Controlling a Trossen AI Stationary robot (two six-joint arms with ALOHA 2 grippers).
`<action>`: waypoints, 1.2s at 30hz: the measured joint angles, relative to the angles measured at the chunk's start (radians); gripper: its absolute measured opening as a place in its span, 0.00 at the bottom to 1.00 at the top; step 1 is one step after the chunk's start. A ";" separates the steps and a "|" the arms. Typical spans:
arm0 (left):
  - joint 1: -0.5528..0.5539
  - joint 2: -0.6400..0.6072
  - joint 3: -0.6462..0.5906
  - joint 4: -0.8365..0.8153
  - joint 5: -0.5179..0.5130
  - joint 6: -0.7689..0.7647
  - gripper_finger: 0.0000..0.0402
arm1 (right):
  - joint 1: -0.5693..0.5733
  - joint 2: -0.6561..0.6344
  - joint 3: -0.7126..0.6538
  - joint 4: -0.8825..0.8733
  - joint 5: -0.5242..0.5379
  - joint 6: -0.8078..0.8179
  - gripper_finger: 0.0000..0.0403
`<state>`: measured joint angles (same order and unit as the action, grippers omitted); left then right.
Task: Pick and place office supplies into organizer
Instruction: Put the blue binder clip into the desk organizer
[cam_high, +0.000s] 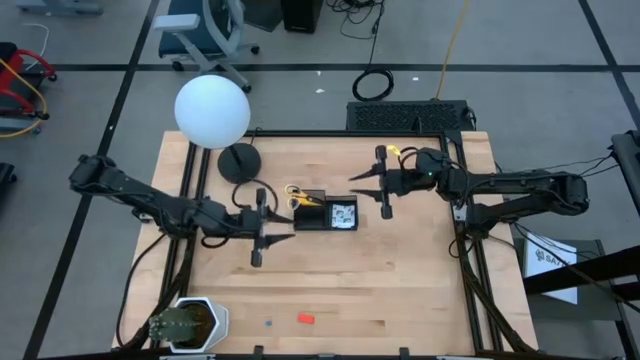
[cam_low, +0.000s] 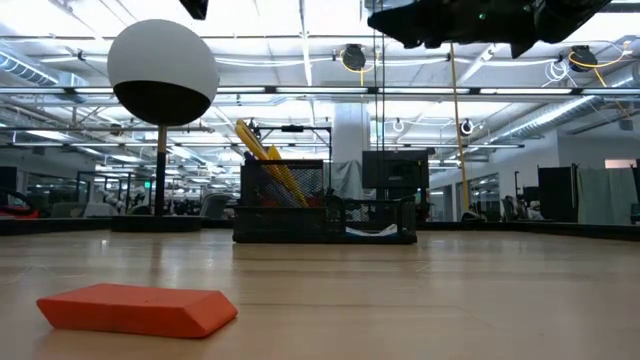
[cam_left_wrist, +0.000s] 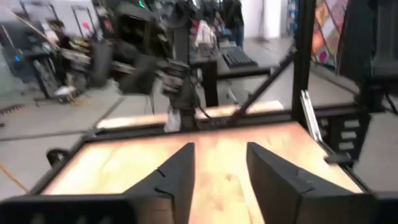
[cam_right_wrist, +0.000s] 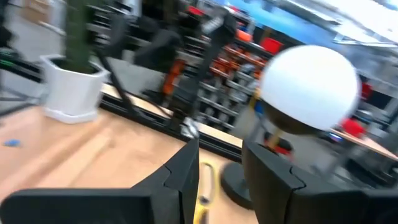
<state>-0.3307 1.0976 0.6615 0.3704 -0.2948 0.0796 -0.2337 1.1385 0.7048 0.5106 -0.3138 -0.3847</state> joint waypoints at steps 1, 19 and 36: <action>-0.011 0.007 0.013 -0.032 -0.006 -0.007 0.40 | 0.000 0.000 0.000 0.000 0.026 -0.002 0.28; -0.139 0.312 0.336 -0.617 -0.077 -0.322 0.58 | 0.000 0.000 0.000 -0.022 0.108 -0.021 0.27; -0.221 0.457 0.582 -0.945 0.090 -0.529 0.58 | 0.000 0.000 0.000 -0.022 0.108 -0.051 0.27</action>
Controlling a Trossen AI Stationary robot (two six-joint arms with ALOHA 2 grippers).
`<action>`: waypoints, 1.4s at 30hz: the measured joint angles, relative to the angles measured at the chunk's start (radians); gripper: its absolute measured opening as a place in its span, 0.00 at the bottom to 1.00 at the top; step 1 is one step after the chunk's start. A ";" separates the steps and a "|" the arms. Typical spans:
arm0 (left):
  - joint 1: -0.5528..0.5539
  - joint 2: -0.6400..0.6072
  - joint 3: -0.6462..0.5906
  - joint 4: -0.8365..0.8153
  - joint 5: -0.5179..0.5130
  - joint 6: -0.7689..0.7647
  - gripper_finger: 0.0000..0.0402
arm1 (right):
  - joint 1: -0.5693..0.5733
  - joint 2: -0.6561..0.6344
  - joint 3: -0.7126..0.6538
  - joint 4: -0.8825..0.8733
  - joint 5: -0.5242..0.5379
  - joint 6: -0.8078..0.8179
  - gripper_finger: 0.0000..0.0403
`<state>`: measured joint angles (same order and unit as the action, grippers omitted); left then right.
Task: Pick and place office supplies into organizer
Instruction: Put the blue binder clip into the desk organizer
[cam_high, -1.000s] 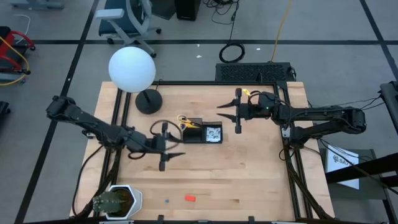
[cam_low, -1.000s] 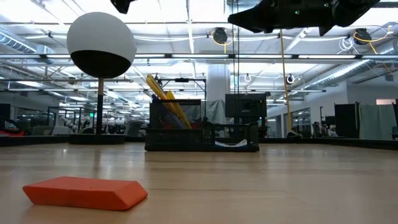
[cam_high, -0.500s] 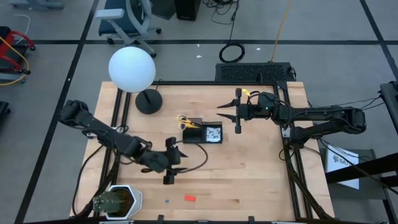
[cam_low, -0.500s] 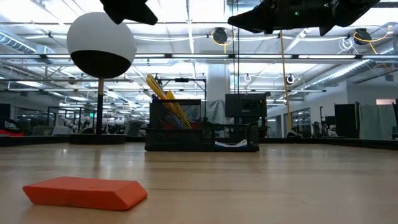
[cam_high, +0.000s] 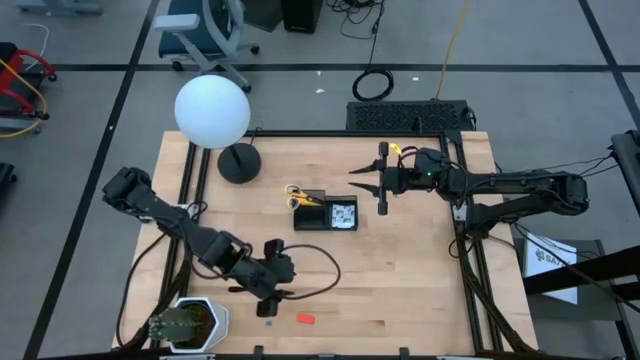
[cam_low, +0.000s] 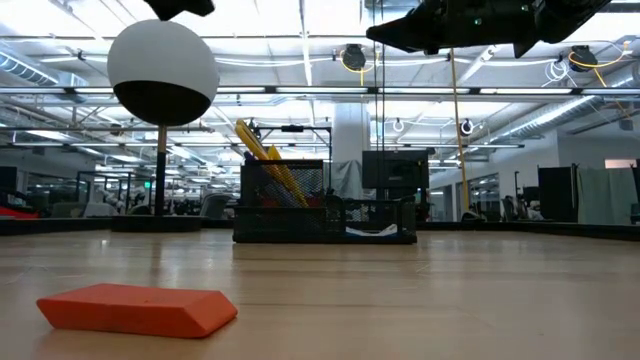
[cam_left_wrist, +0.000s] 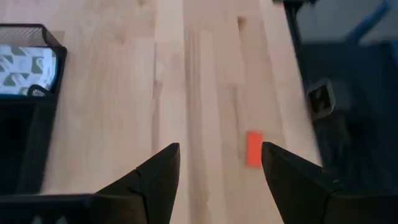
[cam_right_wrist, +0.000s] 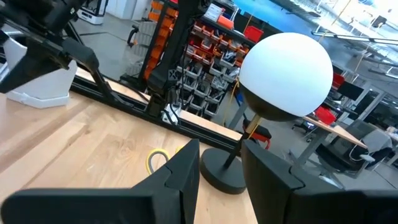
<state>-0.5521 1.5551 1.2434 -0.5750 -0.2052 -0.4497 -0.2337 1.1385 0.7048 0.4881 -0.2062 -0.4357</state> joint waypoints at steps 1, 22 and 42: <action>-0.004 0.000 0.000 -0.015 -0.001 0.030 0.58 | 0.000 0.000 0.000 0.000 0.000 0.004 0.28; -0.066 0.000 0.000 -0.198 0.053 0.247 0.58 | 0.000 0.000 0.000 0.001 -0.003 0.004 0.28; -0.113 0.058 -0.001 -0.077 -0.047 -1.015 0.58 | 0.000 0.000 0.000 0.000 -0.004 0.004 0.28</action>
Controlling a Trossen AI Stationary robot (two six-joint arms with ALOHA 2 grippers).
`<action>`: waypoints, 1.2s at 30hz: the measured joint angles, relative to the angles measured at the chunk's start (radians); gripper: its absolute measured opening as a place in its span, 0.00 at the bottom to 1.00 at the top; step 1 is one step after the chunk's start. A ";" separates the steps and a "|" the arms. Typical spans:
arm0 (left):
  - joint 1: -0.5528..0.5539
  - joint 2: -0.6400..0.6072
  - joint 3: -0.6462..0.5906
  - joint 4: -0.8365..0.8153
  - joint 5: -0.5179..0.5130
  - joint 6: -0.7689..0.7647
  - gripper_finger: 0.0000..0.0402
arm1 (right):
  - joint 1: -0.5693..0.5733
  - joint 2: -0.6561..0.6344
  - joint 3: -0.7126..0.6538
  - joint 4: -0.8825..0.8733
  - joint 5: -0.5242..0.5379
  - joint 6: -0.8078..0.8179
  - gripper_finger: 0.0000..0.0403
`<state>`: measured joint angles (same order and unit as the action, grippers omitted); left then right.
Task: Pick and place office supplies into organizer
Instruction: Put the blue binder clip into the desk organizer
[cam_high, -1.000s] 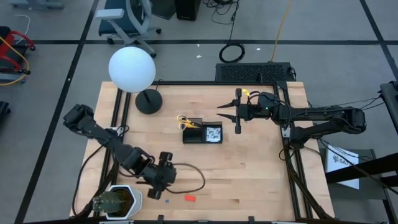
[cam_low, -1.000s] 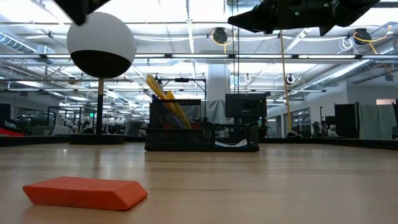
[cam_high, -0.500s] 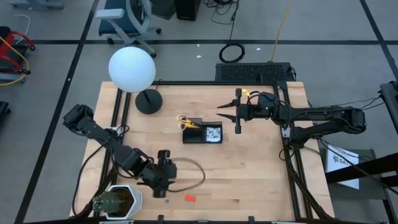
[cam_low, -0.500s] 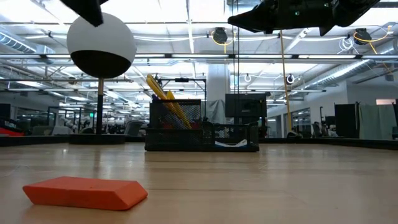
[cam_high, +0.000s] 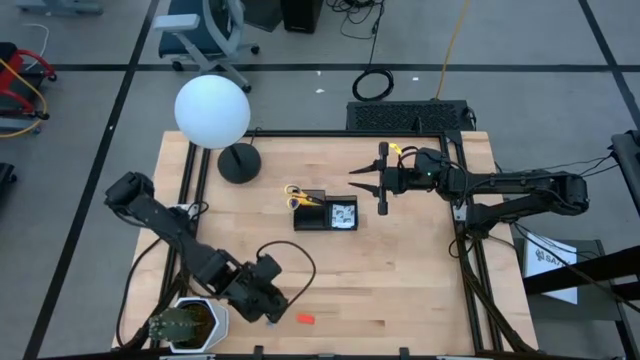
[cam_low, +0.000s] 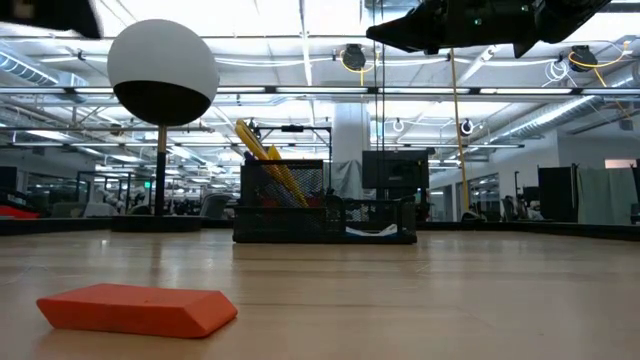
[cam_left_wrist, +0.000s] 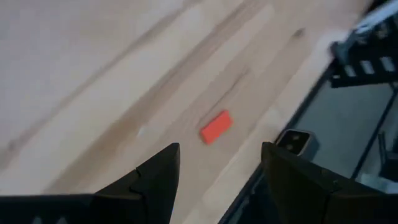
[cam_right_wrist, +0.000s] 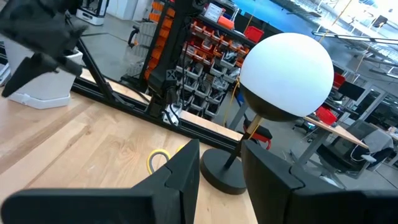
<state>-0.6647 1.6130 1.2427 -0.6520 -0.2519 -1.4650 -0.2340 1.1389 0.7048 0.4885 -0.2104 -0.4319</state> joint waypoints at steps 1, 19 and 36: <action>-0.005 0.014 0.000 -0.005 0.009 -0.033 0.58 | 0.000 0.000 0.000 0.000 0.000 0.000 0.28; -0.046 0.148 -0.001 -0.108 0.140 -0.188 0.58 | 0.000 0.000 0.000 0.000 0.000 0.000 0.27; -0.089 0.293 0.264 -0.264 0.049 -0.433 0.58 | 0.000 0.000 0.000 0.000 0.000 0.000 0.28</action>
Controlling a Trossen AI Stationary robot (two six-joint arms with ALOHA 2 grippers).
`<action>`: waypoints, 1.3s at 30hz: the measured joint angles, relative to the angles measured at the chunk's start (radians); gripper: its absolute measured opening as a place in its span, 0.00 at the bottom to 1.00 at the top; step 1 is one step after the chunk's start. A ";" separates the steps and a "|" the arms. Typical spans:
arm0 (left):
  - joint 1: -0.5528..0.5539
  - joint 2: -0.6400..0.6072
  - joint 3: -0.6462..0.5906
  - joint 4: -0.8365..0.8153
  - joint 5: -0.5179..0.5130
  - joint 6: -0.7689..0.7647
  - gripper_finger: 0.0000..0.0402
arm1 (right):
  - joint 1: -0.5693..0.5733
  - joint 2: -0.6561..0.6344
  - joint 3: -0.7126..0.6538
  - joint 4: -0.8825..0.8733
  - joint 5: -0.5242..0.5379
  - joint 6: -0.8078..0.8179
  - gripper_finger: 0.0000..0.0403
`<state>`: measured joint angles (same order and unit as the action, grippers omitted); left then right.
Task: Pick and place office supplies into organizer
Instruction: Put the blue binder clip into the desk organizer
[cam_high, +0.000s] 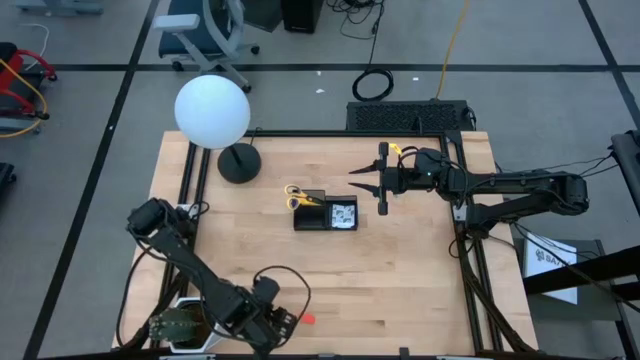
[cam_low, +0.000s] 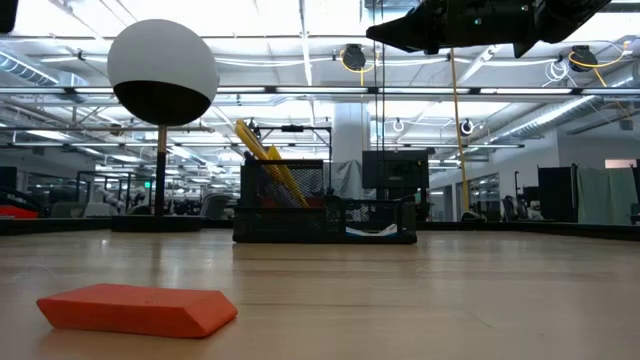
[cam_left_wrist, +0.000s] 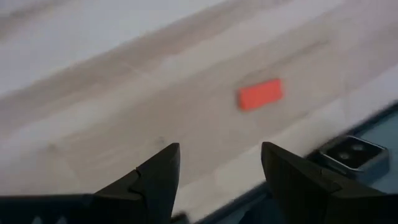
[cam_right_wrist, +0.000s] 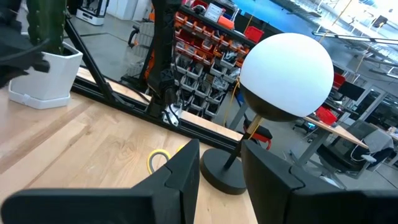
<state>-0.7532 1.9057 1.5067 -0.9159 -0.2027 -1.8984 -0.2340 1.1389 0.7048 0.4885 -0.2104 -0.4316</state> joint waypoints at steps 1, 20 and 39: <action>0.000 0.008 0.010 0.006 -0.003 -0.001 0.58 | 0.000 0.000 0.000 0.000 0.000 0.000 0.28; -0.006 0.112 0.028 0.053 0.109 -0.197 0.58 | 0.000 0.000 0.000 0.000 0.000 0.000 0.27; 0.024 0.111 0.027 -0.009 0.220 -0.326 0.58 | 0.000 0.000 0.000 0.000 0.000 0.000 0.27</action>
<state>-0.7288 2.0171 1.5341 -0.9253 0.0177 -2.2242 -0.2340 1.1393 0.7048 0.4885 -0.2104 -0.4316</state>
